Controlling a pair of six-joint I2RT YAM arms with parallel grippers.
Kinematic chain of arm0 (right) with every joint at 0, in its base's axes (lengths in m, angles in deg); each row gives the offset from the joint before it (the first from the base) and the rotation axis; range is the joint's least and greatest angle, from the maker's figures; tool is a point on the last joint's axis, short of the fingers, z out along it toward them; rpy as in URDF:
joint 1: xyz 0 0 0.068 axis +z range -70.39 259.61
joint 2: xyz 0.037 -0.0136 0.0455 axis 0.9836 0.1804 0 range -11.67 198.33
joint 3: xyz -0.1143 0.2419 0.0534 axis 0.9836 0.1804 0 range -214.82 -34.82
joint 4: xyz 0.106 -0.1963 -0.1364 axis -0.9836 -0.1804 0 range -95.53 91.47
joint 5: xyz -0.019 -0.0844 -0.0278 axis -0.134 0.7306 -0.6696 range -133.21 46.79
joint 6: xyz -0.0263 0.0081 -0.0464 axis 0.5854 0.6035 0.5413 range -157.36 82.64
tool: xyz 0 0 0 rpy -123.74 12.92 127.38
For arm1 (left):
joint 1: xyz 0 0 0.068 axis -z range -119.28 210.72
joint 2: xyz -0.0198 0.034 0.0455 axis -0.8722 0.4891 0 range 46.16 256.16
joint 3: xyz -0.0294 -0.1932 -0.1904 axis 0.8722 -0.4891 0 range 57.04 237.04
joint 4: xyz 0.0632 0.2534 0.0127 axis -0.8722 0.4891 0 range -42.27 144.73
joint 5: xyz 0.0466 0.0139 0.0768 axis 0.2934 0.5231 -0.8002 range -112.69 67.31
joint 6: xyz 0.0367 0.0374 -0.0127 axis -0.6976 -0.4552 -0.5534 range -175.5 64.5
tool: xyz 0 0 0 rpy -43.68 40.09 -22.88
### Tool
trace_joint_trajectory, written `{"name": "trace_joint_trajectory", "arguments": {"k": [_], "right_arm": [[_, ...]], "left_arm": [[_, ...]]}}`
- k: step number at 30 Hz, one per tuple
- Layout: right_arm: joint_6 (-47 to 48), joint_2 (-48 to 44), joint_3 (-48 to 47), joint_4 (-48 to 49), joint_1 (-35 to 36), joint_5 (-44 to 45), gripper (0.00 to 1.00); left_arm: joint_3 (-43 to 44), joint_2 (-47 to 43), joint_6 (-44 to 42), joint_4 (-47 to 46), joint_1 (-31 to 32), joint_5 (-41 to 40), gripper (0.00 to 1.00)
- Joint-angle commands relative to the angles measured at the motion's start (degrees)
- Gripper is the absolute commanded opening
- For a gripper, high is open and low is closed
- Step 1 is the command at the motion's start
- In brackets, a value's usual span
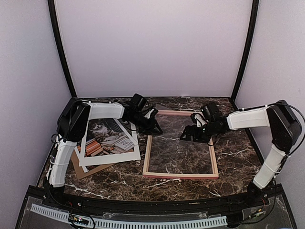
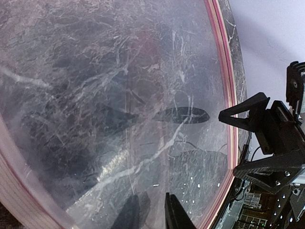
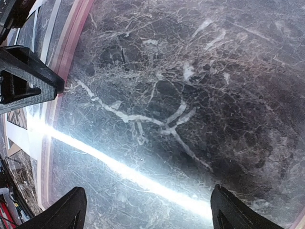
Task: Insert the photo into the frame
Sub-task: Place the glass panel in the frame body.
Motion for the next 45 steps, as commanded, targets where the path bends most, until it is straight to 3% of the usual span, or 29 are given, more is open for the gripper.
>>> {"name": "trace_joint_trajectory", "arguments": {"k": [1, 23, 45], "right_arm": [[-1.71, 2.1, -0.59, 3.72, 1.16, -1.03, 0.91], [-3.2, 3.03, 2.9, 5.74, 1.46, -0.59, 0.91], [-2.93, 2.39, 2.79, 5.17, 1.45, 0.05, 0.91]], "left_arm": [[-0.77, -2.31, -0.21, -0.21, 0.46, 0.13, 0.21], [0.79, -4.27, -2.68, 4.41, 0.4, -2.79, 0.44], [0.75, -10.57, -8.89, 12.66, -0.3, -13.43, 0.58]]}}
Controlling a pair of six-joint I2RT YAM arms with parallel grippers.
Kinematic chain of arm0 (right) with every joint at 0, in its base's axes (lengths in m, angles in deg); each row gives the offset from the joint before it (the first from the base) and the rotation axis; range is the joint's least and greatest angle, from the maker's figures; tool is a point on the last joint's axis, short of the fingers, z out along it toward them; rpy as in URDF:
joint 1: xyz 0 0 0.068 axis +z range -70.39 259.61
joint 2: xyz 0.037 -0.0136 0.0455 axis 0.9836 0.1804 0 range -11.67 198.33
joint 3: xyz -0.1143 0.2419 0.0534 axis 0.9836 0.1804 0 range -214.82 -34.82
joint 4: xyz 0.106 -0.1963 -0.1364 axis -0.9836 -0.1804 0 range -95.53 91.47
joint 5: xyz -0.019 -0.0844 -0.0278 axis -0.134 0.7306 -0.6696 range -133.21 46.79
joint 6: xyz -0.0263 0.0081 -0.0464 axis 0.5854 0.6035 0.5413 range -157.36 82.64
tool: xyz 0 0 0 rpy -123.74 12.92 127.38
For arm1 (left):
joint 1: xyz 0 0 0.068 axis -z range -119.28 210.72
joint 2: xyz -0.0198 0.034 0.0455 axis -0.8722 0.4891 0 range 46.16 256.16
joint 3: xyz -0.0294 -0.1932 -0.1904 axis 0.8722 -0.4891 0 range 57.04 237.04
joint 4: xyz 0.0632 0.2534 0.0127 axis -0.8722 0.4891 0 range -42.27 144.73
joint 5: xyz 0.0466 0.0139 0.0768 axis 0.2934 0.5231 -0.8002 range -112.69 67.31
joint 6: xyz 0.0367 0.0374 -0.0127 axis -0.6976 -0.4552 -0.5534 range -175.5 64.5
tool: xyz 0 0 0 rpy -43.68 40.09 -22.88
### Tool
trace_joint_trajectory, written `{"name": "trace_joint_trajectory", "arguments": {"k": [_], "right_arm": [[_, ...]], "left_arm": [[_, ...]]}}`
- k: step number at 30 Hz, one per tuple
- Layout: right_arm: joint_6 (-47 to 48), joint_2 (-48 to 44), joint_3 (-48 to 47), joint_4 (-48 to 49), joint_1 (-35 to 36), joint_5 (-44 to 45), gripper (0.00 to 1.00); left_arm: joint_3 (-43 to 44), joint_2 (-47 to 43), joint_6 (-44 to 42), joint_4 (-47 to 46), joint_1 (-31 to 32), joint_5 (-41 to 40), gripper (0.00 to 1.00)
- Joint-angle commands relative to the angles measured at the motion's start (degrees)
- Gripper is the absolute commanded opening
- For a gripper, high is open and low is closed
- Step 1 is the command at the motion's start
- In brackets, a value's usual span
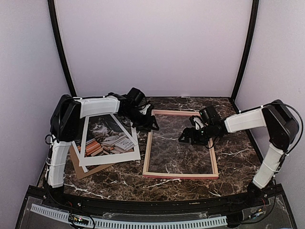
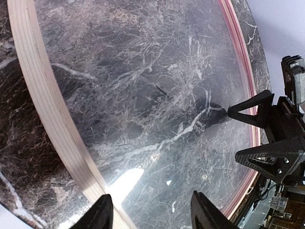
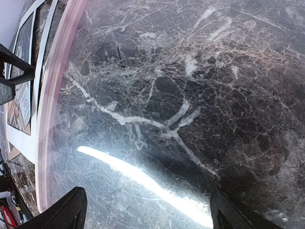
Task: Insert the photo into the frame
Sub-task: Place the glass panel in the frame body, then adjust the glass panel in the frame body.
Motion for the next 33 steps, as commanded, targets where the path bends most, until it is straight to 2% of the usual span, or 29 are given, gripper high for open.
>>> {"name": "trace_joint_trajectory", "arguments": {"k": [1, 9, 19, 27, 33], "right_arm": [[-0.2, -0.37, 0.37, -0.71, 0.47, 0.65, 0.91], [0.54, -3.32, -1.21, -2.38, 0.47, 1.89, 0.94], [3.17, -11.01, -3.57, -9.44, -0.49, 10.56, 0.99], [4.9, -14.76, -2.27, -14.53, -5.2, 19.18, 0.99], [6.37, -13.2, -2.39, -18.08, -7.88, 23.64, 0.96]], "left_arm": [[0.81, -5.0, -2.78, 3.04, -0.31, -3.57, 0.58], [0.15, -5.46, -5.08, 4.66, -0.37, -9.3, 0.6], [-1.63, -5.59, -4.75, 2.68, -0.37, -14.54, 0.6], [-2.5, -5.43, -5.17, 1.26, -0.37, -18.5, 0.59], [-3.1, -5.04, -4.93, -0.35, -0.38, -18.15, 0.58]]}}
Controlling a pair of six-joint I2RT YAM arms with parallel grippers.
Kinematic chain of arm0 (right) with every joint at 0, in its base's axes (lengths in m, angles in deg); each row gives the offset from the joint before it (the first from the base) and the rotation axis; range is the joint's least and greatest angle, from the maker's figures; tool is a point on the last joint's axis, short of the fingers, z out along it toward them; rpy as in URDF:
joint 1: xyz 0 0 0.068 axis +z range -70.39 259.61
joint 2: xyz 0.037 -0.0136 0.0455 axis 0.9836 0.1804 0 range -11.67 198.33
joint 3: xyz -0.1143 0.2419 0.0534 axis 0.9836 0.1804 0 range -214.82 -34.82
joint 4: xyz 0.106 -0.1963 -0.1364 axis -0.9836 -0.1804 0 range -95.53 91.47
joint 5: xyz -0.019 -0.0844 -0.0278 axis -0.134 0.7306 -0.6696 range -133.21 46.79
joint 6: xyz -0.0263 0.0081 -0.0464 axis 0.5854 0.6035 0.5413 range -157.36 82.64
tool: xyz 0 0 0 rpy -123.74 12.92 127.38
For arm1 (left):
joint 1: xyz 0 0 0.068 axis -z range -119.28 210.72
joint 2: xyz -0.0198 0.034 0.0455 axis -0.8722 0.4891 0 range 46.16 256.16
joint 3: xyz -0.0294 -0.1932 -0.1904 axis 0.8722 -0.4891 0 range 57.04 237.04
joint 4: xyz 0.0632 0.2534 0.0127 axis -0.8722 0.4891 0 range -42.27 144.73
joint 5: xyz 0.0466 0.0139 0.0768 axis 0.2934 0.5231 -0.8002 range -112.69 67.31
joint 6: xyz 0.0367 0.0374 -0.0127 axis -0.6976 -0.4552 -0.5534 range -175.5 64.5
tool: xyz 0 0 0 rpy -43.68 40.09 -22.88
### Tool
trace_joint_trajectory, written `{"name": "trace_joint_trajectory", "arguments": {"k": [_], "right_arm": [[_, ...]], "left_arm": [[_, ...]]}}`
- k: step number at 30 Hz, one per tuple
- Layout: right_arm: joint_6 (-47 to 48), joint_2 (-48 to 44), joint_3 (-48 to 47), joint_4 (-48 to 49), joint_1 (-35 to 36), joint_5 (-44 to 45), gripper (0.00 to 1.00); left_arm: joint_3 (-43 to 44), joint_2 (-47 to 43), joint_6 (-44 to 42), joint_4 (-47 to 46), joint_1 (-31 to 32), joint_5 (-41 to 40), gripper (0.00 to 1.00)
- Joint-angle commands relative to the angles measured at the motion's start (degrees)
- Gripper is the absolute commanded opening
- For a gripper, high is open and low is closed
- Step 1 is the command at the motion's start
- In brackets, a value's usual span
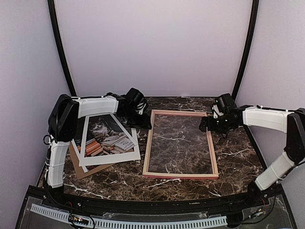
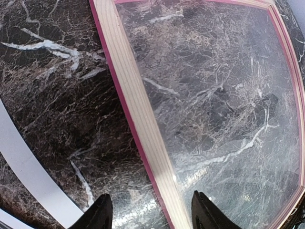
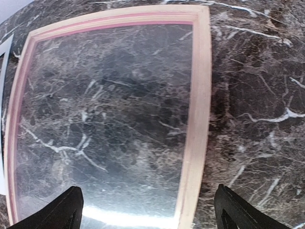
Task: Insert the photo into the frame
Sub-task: Adjust the glass panel in the frame body.
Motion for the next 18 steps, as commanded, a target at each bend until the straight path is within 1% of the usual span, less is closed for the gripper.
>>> {"name": "trace_joint_trajectory", "arguments": {"k": [1, 4, 7, 11, 12, 14, 18], "right_arm": [[1.93, 0.93, 0.2, -3.11, -1.43, 4.73, 0.95], [2.07, 2.48, 0.46, -3.23, -1.82, 4.95, 0.9], [2.42, 4.15, 0.76, -3.03, -2.16, 4.89, 0.81], [3.43, 5.64, 1.14, -2.57, -2.67, 4.43, 0.61], [3.74, 5.94, 1.32, -2.42, -2.89, 4.08, 0.58], [4.32, 6.48, 1.52, -2.22, -3.21, 3.37, 0.54], [5.34, 7.67, 1.97, -1.83, -3.78, 2.48, 0.49]], "left_arm": [[-1.28, -3.02, -0.5, -1.73, -0.31, -0.26, 0.58], [-1.51, -3.04, -0.26, -2.29, -0.3, 0.55, 0.58], [-1.62, -3.08, -0.13, -2.9, -0.3, 2.1, 0.58], [-1.94, -3.03, 0.05, -3.34, -0.3, 2.48, 0.58], [-2.08, -3.03, 0.06, -3.31, -0.3, 2.51, 0.58], [-2.27, -3.03, 0.15, -3.34, -0.3, 2.53, 0.58], [-2.67, -3.13, 0.11, -3.19, -0.3, 2.47, 0.57]]}}
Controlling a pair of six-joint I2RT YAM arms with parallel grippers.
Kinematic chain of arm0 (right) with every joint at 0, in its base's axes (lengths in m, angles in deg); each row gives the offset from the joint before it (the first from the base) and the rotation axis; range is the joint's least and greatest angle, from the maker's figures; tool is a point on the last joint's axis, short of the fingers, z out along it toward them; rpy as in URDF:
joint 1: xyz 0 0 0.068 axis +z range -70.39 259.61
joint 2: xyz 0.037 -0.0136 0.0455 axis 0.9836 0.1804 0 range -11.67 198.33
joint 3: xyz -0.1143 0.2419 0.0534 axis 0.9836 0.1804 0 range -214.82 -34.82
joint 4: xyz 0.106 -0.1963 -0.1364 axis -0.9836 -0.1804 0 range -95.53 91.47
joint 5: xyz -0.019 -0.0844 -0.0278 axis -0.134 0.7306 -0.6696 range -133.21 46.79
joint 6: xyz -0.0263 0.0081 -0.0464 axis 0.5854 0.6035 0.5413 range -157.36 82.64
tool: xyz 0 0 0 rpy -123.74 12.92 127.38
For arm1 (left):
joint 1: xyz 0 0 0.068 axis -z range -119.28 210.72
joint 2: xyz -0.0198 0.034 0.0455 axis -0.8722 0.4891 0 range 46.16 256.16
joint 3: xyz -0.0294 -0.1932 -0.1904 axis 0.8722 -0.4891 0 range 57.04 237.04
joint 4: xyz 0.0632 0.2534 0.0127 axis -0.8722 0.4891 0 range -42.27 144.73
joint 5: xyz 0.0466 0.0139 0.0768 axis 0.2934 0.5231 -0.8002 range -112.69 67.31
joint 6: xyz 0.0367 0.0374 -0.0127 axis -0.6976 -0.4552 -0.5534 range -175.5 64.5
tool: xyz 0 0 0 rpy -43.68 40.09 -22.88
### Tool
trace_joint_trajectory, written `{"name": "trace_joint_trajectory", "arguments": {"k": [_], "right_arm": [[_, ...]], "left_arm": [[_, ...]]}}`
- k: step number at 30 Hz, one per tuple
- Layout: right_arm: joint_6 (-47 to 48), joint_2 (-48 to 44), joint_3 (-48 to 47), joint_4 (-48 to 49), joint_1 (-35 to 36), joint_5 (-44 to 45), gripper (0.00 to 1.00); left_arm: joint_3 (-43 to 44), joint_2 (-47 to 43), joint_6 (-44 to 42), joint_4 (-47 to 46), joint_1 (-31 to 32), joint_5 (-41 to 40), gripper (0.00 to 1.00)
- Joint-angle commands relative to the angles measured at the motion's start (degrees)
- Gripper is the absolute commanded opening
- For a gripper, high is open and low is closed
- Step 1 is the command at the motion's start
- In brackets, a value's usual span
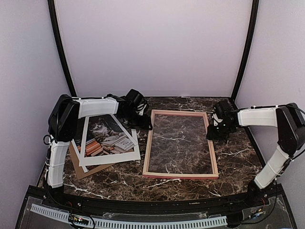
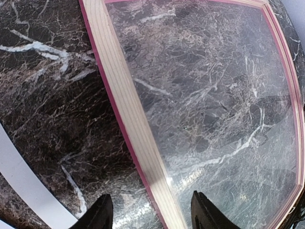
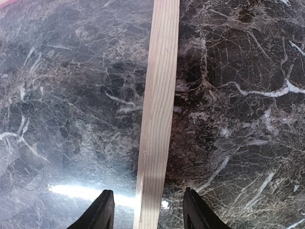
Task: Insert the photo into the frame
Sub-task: Adjust the glass panel in the frame body.
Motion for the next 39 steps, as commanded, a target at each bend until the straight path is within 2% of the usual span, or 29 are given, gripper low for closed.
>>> {"name": "trace_joint_trajectory", "arguments": {"k": [1, 9, 11, 13, 29, 39], "right_arm": [[1.53, 1.48, 1.04, 1.14, -0.81, -0.9, 0.48], [3.26, 2.78, 2.17, 1.27, -1.11, -2.38, 0.39], [3.71, 2.88, 2.49, 1.0, -1.12, -2.45, 0.31], [3.96, 2.74, 2.87, 0.57, -1.12, -2.3, 0.27], [3.95, -0.98, 6.28, -0.42, -1.11, -3.33, 0.22], [4.23, -0.7, 5.7, -0.83, -1.12, -3.35, 0.22]], "left_arm": [[-1.01, -3.14, 0.01, -0.07, -0.3, 0.81, 0.57], [-1.2, -3.32, -0.4, -0.16, -0.3, 0.25, 0.57], [-1.26, -3.33, -0.56, -0.46, -0.3, 0.14, 0.57], [-1.51, -3.3, -0.77, -0.75, -0.3, -0.02, 0.57], [-2.99, -2.87, -1.5, -2.6, 1.03, -5.13, 0.61], [2.45, 1.42, -3.16, -0.17, 2.55, -7.93, 0.62]]}}
